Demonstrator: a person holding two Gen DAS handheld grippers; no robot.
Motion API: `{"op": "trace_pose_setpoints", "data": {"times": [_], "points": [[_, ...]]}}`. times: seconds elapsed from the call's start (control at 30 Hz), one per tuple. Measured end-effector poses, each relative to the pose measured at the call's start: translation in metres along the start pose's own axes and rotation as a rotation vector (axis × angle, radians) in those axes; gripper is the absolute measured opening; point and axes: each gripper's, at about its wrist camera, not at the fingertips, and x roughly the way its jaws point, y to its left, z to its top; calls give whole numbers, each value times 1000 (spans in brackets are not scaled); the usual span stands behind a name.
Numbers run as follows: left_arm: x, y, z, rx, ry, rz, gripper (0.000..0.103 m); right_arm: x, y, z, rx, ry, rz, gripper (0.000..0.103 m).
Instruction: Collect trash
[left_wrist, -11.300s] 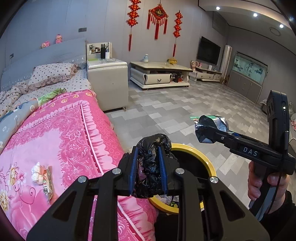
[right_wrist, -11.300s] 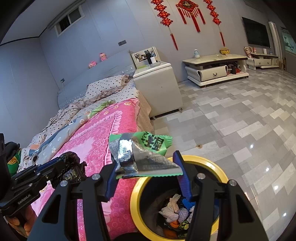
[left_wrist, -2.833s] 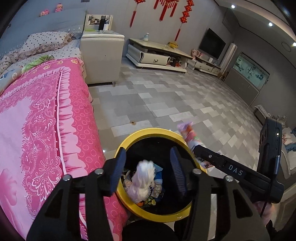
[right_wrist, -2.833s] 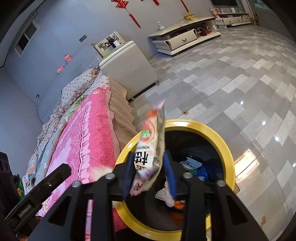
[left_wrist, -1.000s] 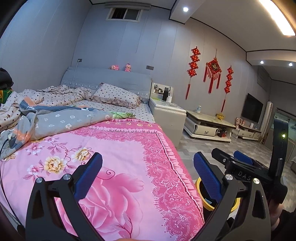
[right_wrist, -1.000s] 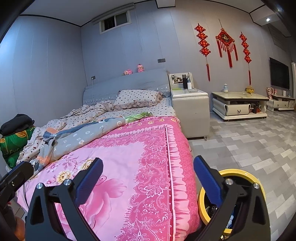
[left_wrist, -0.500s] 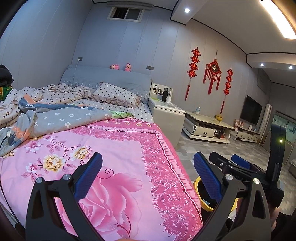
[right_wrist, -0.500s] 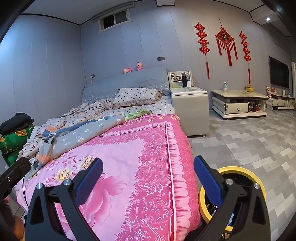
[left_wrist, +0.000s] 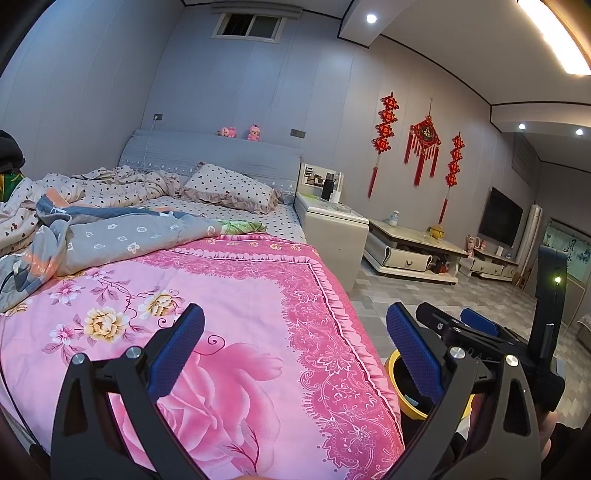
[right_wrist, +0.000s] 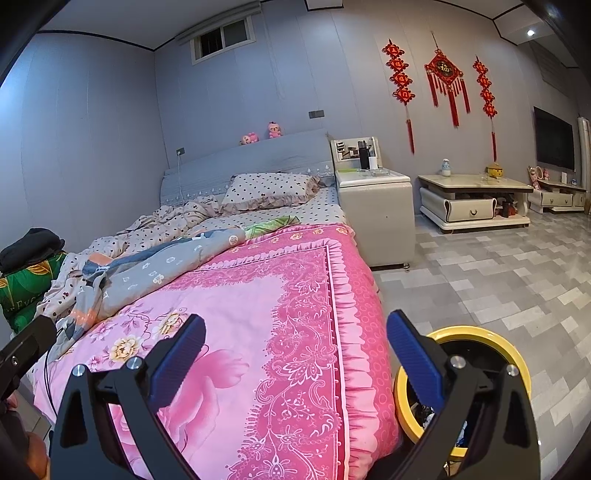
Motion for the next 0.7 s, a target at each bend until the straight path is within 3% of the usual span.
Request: {"op": "trace_pose_setpoints", "data": {"times": [0.7], "points": [[8, -4, -2, 6, 17, -13, 95, 6, -10, -2, 22, 22, -7, 95]]}}
